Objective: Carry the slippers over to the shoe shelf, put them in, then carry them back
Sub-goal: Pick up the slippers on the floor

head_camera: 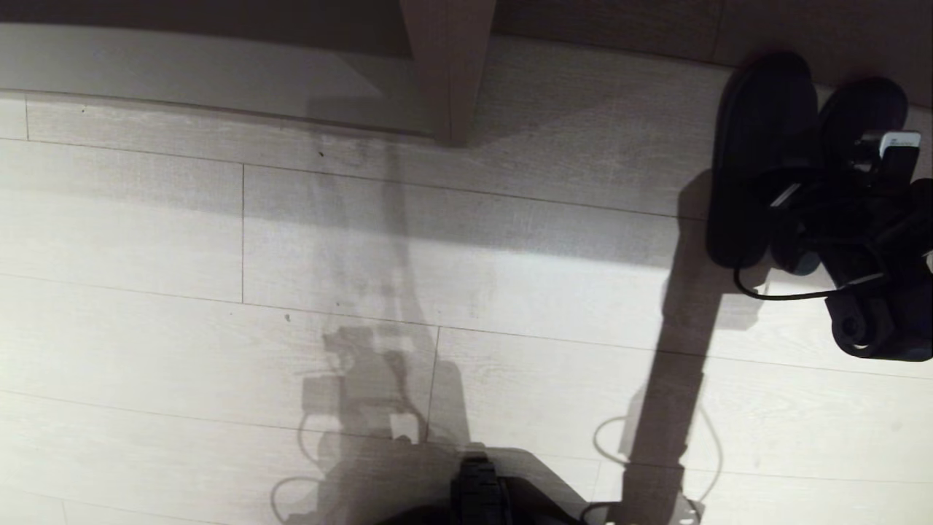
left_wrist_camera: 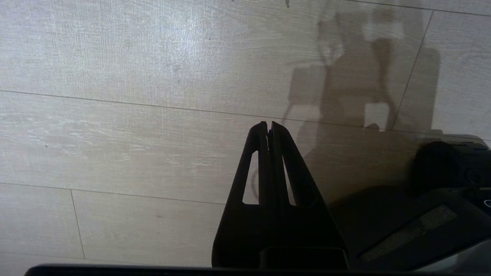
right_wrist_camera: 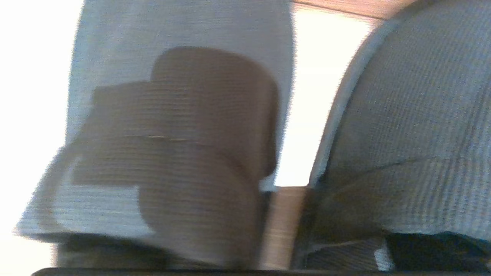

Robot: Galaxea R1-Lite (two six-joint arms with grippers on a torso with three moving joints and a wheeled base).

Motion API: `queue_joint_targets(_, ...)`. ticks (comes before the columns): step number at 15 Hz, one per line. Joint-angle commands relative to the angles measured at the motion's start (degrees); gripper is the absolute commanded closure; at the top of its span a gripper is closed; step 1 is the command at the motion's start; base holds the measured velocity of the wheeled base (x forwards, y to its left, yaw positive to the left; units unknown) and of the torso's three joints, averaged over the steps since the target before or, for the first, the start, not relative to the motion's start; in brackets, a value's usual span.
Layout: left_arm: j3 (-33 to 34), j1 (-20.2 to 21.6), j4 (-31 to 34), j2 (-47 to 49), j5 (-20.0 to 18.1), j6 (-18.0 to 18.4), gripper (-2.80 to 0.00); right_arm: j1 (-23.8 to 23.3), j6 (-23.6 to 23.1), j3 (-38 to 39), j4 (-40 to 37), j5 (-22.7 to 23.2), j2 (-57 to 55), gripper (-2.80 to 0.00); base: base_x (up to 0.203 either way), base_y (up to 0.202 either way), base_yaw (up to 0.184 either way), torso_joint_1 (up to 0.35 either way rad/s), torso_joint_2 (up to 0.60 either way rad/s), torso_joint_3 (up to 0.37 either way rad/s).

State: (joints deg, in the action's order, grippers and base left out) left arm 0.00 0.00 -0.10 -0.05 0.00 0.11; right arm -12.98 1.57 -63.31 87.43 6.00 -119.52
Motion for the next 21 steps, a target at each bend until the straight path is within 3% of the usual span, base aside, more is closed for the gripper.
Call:
queue_joint_targets(1,0.0,0.0,0.0,0.0,0.0,0.0,0.00,-0.1,-0.1,-0.2,0.2,0.0,-0.3,0.00,0.000,0.000,0.000,0.000,0.00,0.000)
queue_joint_targets(9,0.0,0.0,0.0,0.0,0.0,-0.1,0.00,-0.1,0.0,3.0,-0.1,2.9,4.2,0.00,0.000,0.000,0.000,0.000,0.00,0.000)
queue_joint_targets(15,0.0,0.0,0.0,0.0,0.0,-0.1,0.00,-0.2,4.8,14.2,-4.9,6.2,16.2,0.00,0.000,0.000,0.000,0.000,0.00,0.000)
queue_joint_targets(21,0.0,0.0,0.0,0.0,0.0,-0.1,0.00,-0.5,5.5,27.0,-8.4,9.1,26.5,0.00,0.000,0.000,0.000,0.000,0.00,0.000)
